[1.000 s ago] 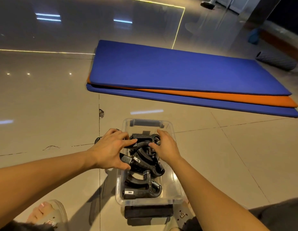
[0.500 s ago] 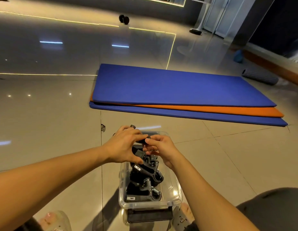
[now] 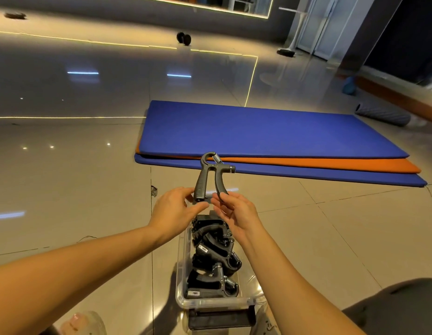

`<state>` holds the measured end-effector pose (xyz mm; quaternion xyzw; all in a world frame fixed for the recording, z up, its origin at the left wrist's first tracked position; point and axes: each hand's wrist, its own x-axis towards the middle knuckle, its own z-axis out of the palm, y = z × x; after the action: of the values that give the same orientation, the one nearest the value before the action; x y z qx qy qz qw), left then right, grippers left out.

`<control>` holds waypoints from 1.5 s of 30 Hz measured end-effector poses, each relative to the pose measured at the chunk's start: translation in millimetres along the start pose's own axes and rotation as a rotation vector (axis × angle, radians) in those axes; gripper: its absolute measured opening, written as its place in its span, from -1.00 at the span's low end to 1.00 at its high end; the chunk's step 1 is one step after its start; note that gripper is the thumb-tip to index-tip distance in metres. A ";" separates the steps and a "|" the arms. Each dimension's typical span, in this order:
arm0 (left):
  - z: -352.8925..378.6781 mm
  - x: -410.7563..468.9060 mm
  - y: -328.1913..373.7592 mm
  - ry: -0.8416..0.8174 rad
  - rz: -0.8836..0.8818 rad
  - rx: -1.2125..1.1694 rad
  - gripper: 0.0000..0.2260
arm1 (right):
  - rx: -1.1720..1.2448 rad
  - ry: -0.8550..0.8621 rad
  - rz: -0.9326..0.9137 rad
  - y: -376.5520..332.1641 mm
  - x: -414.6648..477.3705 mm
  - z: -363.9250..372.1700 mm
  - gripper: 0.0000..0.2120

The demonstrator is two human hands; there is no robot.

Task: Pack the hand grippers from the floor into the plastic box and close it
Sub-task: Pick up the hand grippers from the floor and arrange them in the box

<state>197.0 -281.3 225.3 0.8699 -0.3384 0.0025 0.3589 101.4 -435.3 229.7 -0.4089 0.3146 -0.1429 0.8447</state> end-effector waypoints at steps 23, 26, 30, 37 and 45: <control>-28.5 34.7 -11.5 -0.217 0.025 -0.127 -0.82 | -1.124 0.037 -0.539 -31.8 12.5 -35.6 -0.30; -27.2 35.8 -14.4 -0.284 0.016 -0.118 -0.81 | -1.360 -0.103 -0.573 -23.8 16.6 -37.9 -0.07; -24.7 36.3 -17.0 -0.327 -0.002 -0.135 -0.71 | -1.509 -0.147 -0.589 -13.4 18.4 -39.5 -0.12; -17.9 35.4 -22.5 -0.427 -0.002 -0.162 -0.70 | -1.588 -0.210 -0.668 0.0 19.3 -37.4 -0.36; 0.2 36.2 -46.6 -0.395 -0.009 0.084 -0.32 | -1.679 -0.131 -0.614 4.4 41.8 -59.9 -0.40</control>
<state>252.4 -278.8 205.2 0.8692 -0.3980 -0.1554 0.2489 94.3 -489.4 180.9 -0.9655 0.1436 -0.0618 0.2082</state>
